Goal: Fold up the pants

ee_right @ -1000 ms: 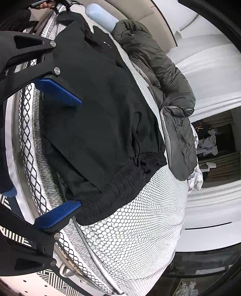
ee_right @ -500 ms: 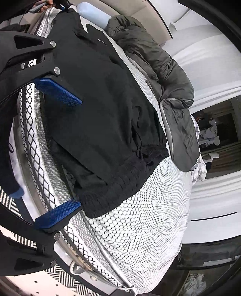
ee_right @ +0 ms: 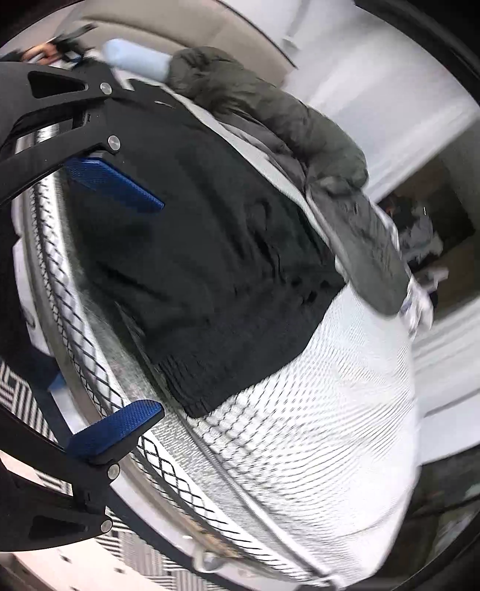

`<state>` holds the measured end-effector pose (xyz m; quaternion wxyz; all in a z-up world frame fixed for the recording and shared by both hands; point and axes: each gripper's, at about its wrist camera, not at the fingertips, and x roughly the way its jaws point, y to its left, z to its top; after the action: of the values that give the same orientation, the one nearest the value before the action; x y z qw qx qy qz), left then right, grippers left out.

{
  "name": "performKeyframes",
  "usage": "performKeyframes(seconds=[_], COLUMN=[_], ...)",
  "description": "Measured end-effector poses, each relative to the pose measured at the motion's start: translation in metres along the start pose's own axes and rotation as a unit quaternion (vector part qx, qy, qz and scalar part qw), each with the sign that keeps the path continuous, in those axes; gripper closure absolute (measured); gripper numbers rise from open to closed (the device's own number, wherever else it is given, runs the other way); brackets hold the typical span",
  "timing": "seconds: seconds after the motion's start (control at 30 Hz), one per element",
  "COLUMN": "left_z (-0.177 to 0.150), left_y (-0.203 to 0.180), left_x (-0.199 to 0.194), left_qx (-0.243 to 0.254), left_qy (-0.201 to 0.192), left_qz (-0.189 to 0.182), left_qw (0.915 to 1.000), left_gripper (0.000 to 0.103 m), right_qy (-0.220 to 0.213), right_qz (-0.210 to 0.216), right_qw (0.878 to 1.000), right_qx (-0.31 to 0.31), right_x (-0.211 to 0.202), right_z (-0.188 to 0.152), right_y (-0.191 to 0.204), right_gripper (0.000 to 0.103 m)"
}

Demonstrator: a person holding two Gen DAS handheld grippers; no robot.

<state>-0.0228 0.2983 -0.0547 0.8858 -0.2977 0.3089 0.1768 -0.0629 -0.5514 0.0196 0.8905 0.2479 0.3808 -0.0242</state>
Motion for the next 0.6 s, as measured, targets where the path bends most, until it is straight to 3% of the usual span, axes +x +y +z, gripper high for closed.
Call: performKeyframes(seconds=[0.03,0.1,0.13,0.17,0.23,0.3,0.43,0.6], left_z=[0.000,0.001,0.002,0.002,0.002,0.002,-0.001,-0.011], left_y=[0.000,-0.003,-0.004,-0.005,-0.007,-0.011,-0.013,-0.012], left_x=[0.001,0.005,0.006,0.005,0.005,0.005,0.005,0.004], left_qx=[0.000,0.005,0.007,0.009,0.014,0.025,0.034,0.045], left_qy=[0.001,0.003,0.003,0.004,0.004,0.005,0.017,0.023], left_qz=[0.002,0.006,0.008,0.010,0.014,0.018,0.013,0.023], left_qw=[1.0000,1.0000,0.9999,0.9999,0.9998,0.9995,0.9992,0.9984], left_gripper=[0.084,0.084,0.084,0.084,0.084,0.084,0.084,0.084], right_qy=[0.007,0.020,0.022,0.018,0.020,0.009,-0.025,0.004], right_qz=[0.010,0.035,0.041,0.038,0.013,0.007,-0.004,-0.030], right_qw=[1.000,0.997,0.995,0.995,0.999,1.000,0.998,0.999], right_qx=[0.022,0.073,0.091,0.086,0.039,-0.011,-0.058,-0.032], right_x=[0.008,0.021,0.025,0.026,0.023,0.011,-0.007,0.020], right_z=[0.003,0.007,0.009,0.012,0.017,0.020,0.026,0.024], right_y=[-0.007,-0.022,-0.027,-0.025,-0.011,0.003,0.008,-0.005], right_gripper=[0.011,0.039,0.047,0.059,0.067,0.085,0.086,0.082])
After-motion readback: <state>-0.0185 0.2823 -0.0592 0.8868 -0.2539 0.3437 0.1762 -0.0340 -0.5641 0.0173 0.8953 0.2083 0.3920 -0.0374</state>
